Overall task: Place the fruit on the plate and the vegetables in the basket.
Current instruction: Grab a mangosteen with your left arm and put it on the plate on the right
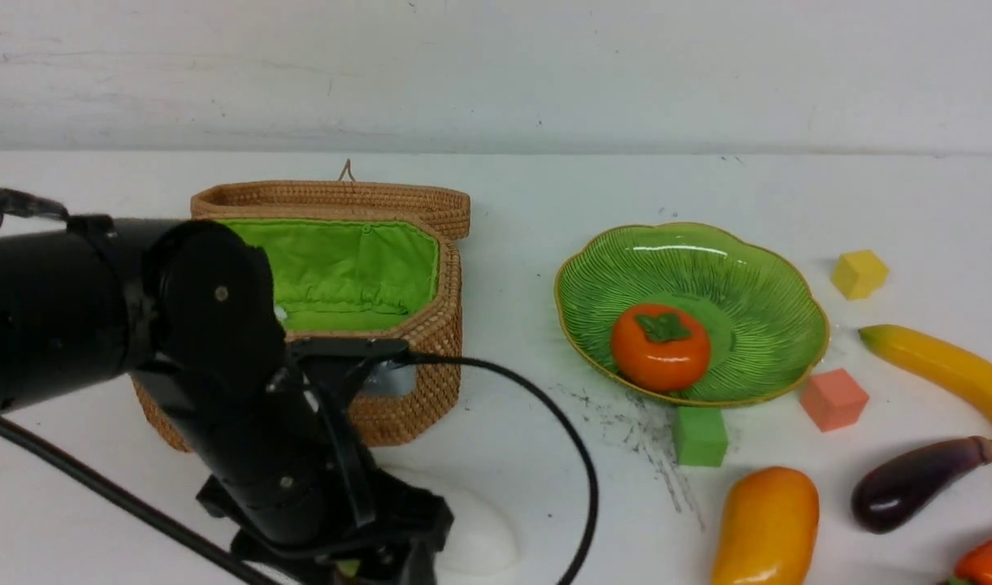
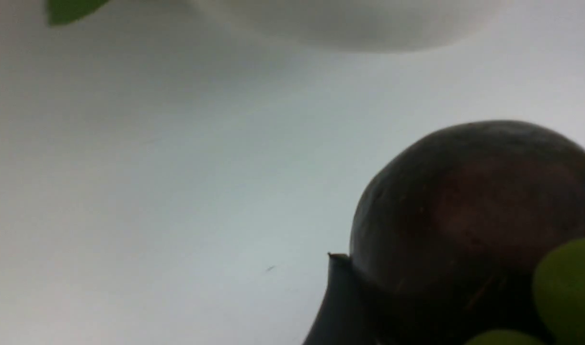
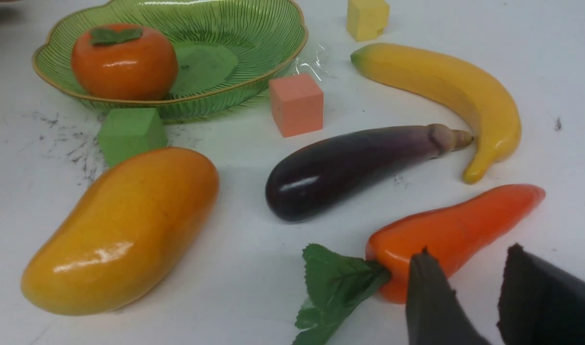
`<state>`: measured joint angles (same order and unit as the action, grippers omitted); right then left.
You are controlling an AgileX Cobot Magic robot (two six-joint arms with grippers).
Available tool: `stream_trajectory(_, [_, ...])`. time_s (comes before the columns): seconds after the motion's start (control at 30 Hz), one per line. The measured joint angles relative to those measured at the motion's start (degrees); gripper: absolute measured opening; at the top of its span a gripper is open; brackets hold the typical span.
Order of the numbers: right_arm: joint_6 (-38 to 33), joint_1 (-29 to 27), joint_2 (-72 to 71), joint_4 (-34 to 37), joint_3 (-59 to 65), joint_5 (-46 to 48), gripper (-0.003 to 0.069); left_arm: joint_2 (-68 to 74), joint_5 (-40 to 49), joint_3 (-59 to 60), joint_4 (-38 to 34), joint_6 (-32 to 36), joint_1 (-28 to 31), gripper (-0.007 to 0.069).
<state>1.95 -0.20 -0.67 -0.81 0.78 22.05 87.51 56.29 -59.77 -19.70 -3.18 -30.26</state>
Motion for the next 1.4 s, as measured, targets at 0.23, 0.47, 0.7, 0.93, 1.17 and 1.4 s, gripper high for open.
stream_trajectory(0.23, [0.0, 0.0, 0.0, 0.0, 0.0, 0.0, 0.0243, 3.2, 1.0, -11.9, -2.0, 1.0, -0.1, 0.0534])
stream_trajectory(0.47, [0.0, 0.0, 0.0, 0.0, 0.0, 0.0, 0.0243, 13.7, 3.2, -30.3, -1.7, 1.1, -0.1, 0.0534])
stream_trajectory(0.7, [0.0, 0.0, 0.0, 0.0, 0.0, 0.0, 0.0243, 31.8, 8.2, -57.6, 2.9, 1.2, -3.6, 0.0534])
stream_trajectory(0.93, [0.0, 0.0, 0.0, 0.0, 0.0, 0.0, 0.0243, 47.2, 4.6, -76.9, 11.3, -6.3, -6.0, 0.0534])
stream_trajectory(1.17, [0.0, 0.0, 0.0, 0.0, 0.0, 0.0, 0.0243, 54.1, -7.2, -78.7, 19.0, -16.1, -6.0, 0.0534])
stream_trajectory(1.4, [0.0, 0.0, 0.0, 0.0, 0.0, 0.0, 0.0243, 56.3, -10.6, -78.9, 22.5, -22.2, -6.0, 0.0534])
